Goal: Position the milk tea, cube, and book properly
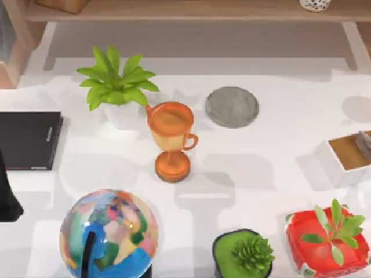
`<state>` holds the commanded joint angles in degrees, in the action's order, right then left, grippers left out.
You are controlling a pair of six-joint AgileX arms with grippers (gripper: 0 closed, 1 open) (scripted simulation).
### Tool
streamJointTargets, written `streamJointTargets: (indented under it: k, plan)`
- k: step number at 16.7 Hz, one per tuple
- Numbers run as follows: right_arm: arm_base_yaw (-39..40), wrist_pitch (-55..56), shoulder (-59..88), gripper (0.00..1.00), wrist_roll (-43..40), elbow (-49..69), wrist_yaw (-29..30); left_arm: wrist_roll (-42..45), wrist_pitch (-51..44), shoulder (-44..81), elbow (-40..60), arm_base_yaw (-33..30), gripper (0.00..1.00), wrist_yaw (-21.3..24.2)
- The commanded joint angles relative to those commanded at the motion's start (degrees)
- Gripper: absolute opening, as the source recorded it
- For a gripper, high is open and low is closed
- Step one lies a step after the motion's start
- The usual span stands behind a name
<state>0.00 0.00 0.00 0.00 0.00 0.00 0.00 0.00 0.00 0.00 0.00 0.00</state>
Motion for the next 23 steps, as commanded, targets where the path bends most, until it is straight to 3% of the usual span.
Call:
streamJointTargets:
  k: [4,8,23]
  plan:
    - [0.43,1.15,1.87,1.00,0.01,1.52,0.46,0.00,0.00,0.00,0.00,0.00,1.00,0.00]
    - [2.61,7.08,12.85,1.00,0.08,9.32,2.78,0.00,0.00,0.00,0.00,0.00,1.00,0.00]
    - [14.62,40.62,94.60,1.00,0.21,53.43,16.31,0.00,0.00,0.00,0.00,0.00,1.00,0.00]
